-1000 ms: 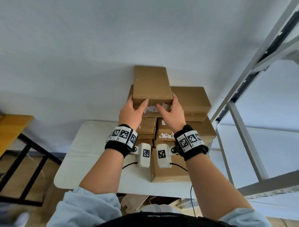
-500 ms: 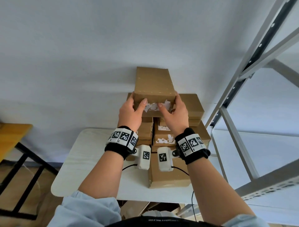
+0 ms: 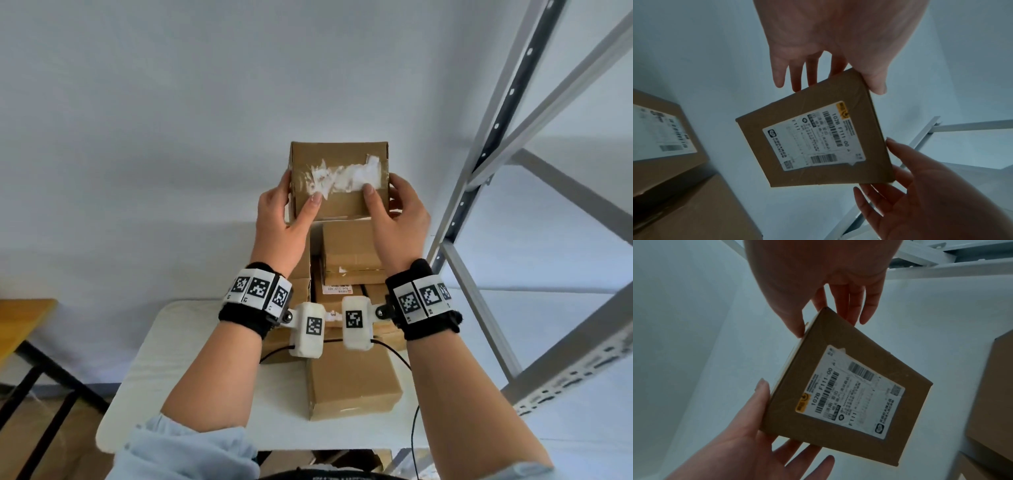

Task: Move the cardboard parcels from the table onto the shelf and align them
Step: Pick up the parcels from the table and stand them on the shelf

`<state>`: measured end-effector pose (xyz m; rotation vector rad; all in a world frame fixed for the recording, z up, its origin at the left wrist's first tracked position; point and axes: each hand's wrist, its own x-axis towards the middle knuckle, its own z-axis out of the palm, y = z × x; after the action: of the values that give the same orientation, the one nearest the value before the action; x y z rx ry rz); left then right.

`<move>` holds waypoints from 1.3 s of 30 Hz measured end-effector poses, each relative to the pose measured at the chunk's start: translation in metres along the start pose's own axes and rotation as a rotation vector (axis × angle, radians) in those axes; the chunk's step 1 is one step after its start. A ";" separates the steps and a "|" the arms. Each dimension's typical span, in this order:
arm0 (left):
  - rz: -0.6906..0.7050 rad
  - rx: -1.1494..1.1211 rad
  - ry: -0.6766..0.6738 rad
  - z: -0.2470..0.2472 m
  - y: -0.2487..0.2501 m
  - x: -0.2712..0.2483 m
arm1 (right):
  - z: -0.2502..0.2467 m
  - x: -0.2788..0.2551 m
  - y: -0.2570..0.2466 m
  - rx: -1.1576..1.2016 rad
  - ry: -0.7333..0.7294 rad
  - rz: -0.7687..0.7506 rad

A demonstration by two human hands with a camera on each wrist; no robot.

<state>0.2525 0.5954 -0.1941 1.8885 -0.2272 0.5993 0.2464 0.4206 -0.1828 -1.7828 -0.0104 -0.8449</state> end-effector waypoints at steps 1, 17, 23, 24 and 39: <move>0.009 0.000 -0.012 0.001 0.004 0.001 | -0.002 0.000 -0.002 0.010 0.016 -0.015; 0.066 0.046 -0.140 0.016 0.030 -0.021 | -0.034 -0.020 -0.009 0.011 0.080 0.038; 0.039 -0.004 -0.180 0.022 0.028 -0.042 | -0.045 -0.047 -0.012 -0.124 0.100 0.090; 0.035 -0.017 -0.195 0.024 0.029 -0.047 | -0.049 -0.052 -0.014 -0.153 0.105 0.100; 0.094 0.024 -0.193 0.029 0.107 -0.140 | -0.152 -0.120 -0.050 -0.201 0.225 -0.010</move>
<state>0.0958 0.5098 -0.1855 1.9687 -0.4381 0.4845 0.0556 0.3603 -0.1858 -1.8645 0.2198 -1.0808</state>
